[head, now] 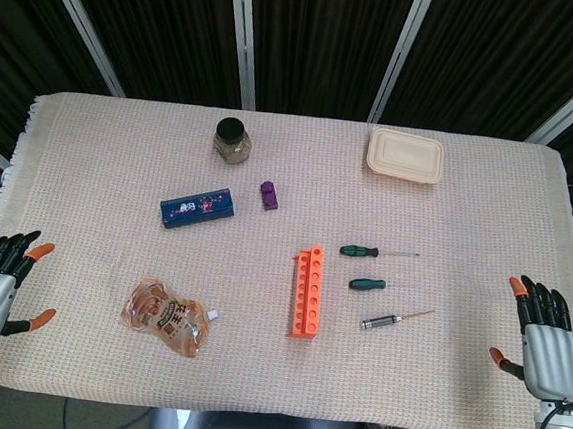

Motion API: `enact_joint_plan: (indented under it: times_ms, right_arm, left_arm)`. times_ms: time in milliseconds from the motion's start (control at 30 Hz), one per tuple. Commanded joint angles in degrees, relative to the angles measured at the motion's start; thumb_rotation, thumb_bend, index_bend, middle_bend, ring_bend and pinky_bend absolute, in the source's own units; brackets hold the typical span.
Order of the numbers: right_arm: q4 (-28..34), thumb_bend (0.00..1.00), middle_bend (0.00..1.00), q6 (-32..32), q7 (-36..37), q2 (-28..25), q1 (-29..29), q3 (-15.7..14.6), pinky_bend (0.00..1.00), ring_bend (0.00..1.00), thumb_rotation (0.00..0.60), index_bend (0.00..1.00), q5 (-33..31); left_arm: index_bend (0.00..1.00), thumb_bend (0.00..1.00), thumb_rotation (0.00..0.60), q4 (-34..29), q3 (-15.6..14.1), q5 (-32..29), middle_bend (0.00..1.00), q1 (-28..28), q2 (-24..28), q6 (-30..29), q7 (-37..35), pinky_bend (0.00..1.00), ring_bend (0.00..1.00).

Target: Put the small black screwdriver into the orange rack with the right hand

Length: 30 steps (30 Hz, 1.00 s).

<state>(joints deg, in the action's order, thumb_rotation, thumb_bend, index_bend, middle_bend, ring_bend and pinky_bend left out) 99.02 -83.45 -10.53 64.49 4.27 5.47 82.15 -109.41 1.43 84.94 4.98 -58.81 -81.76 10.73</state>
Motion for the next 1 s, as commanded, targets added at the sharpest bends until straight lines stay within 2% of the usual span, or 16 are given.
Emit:
enact_joint_plan:
  times_ms: [33,267,533,800,1000]
  right_arm:
    - [0.3,0.09,0.05,0.2,-0.4,0.2,0.3,0.0,0.0,0.0,0.6,0.06,0.2]
    - [0.6,0.09,0.07,-0.4,-0.9,1.1,0.7,0.1,0.0,0.0,0.6,0.11,1.1]
    - [-0.3,0.09,0.09,-1.8,0.7,1.5,-0.1,-0.3,0.0,0.0,0.6,0.14,1.6]
    - [-0.8,0.14,0.13,-2.7,2.3,1.3,-0.6,-0.8,0.0,0.0,0.6,0.14,2.9]
    - [-1.0,0.15,0.13,-2.2,3.1,1.1,0.3,-1.1,0.0,0.0,0.6,0.24,5.1]
  left_arm:
    - [0.16,0.15,0.6,0.8,0.1,-0.6,0.03,0.2,-0.3,0.4,-0.7,0.0,0.0]
    - [0.16,0.16,0.6,2.3,0.4,-0.1,0.04,1.2,-1.1,1.3,-2.1,0.0,0.01]
    - [0.17,0.17,0.6,2.9,0.2,2.4,0.04,1.3,-1.4,-0.2,-3.2,0.0,0.01]
    - [0.17,0.2,0.6,2.1,0.3,3.9,0.04,1.3,-0.5,-1.3,-3.8,0.0,0.01]
    - [0.18,0.21,0.6,0.3,0.3,6.0,0.05,1.4,1.0,-2.4,-3.1,0.0,0.01]
